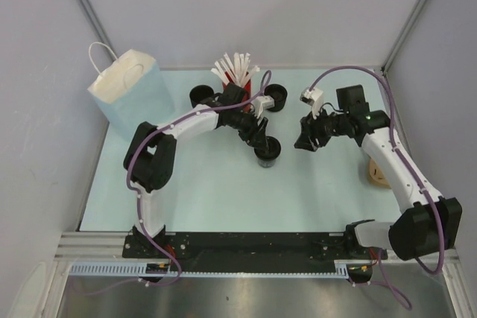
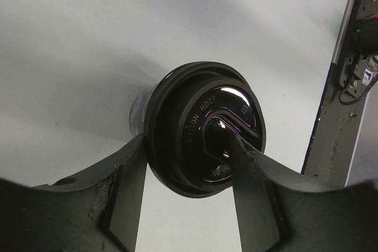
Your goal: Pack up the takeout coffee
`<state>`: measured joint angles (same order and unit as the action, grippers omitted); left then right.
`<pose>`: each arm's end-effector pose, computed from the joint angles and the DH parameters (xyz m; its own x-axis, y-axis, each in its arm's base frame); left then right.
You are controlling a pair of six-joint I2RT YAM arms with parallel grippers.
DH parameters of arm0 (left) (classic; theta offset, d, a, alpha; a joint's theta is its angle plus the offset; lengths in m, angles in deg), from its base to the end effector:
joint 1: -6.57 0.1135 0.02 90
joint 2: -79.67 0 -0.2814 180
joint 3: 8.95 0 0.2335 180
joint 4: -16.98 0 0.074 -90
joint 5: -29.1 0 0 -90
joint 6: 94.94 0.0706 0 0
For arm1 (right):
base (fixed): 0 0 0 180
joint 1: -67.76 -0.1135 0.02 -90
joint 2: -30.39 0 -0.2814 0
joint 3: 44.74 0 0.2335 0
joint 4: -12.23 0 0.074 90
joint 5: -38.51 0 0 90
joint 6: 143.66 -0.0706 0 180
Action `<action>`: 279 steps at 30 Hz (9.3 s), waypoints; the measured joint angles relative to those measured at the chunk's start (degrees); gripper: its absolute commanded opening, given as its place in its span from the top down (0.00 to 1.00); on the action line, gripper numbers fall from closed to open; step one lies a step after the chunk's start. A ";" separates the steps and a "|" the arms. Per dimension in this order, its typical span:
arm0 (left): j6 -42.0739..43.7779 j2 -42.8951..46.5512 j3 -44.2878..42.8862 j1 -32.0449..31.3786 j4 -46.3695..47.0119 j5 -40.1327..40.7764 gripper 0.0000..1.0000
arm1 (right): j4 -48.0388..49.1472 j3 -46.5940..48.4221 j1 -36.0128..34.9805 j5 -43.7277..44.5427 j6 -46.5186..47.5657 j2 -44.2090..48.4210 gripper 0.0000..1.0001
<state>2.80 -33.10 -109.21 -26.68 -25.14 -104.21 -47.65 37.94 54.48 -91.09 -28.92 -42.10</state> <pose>0.3326 -0.2760 0.2202 -0.5773 0.4957 -0.6489 0.8162 0.3270 -0.4763 0.2312 0.1008 0.3253 -0.4320 -0.4333 -0.7910 -0.8358 0.5217 0.1707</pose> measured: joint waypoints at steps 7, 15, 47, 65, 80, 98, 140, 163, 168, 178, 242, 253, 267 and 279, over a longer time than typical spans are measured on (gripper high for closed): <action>-0.17 -0.09 0.28 0.17 0.50 -0.39 0.39 | 3.65 -0.31 0.48 -3.15 -4.35 -6.97 0.48; -0.31 -0.55 0.26 0.24 0.63 -0.28 0.33 | 9.86 -0.31 3.13 -9.05 -9.11 -17.46 0.54; -0.35 -0.55 0.63 0.42 0.76 -0.55 0.38 | 17.94 1.09 1.49 -16.48 -18.29 -30.93 0.62; -0.87 -0.55 0.94 0.26 1.42 -0.96 0.47 | 21.00 1.97 1.53 -16.35 -20.50 -32.00 0.62; -0.79 0.00 1.77 -0.07 2.21 0.09 0.50 | 18.12 3.93 0.15 -11.96 -19.06 -32.48 0.64; -0.76 1.84 4.31 -0.87 5.14 2.71 0.45 | 15.32 5.73 -0.57 -9.57 -16.94 -33.16 0.59; -0.24 1.73 4.28 -1.62 6.14 2.40 0.46 | 22.80 8.04 -1.03 -16.00 -19.54 -37.05 0.56; -0.22 1.11 3.48 -1.36 5.31 2.29 0.52 | 16.11 9.44 0.76 -17.35 -12.81 -37.22 0.56; -0.22 0.98 3.34 -1.01 4.90 2.21 0.56 | 15.89 9.81 0.24 -16.26 -12.57 -37.22 0.57; -0.22 0.26 2.03 -0.74 2.99 2.14 0.55 | 15.47 10.78 -1.01 -13.05 -12.41 -37.22 0.58; 0.79 0.46 0.42 -1.66 -0.57 6.25 0.57 | 4.76 7.89 2.03 -10.43 -5.88 -33.09 0.47; 0.76 0.42 0.39 -1.62 -0.57 6.23 0.57 | 2.38 7.89 1.16 -12.31 -5.20 -33.09 0.47; 0.72 0.31 0.22 -1.51 -0.94 6.14 0.57 | 4.61 5.49 -0.04 -9.92 -7.82 -32.13 0.48; 0.70 0.39 0.46 -1.46 -0.87 6.23 0.57 | 6.54 4.20 -2.10 -3.48 -10.16 -28.92 0.47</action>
<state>3.50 -32.70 -108.75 -28.15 -26.01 -97.98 -41.11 42.14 52.38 -94.56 -39.09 -71.01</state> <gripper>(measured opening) 0.581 0.526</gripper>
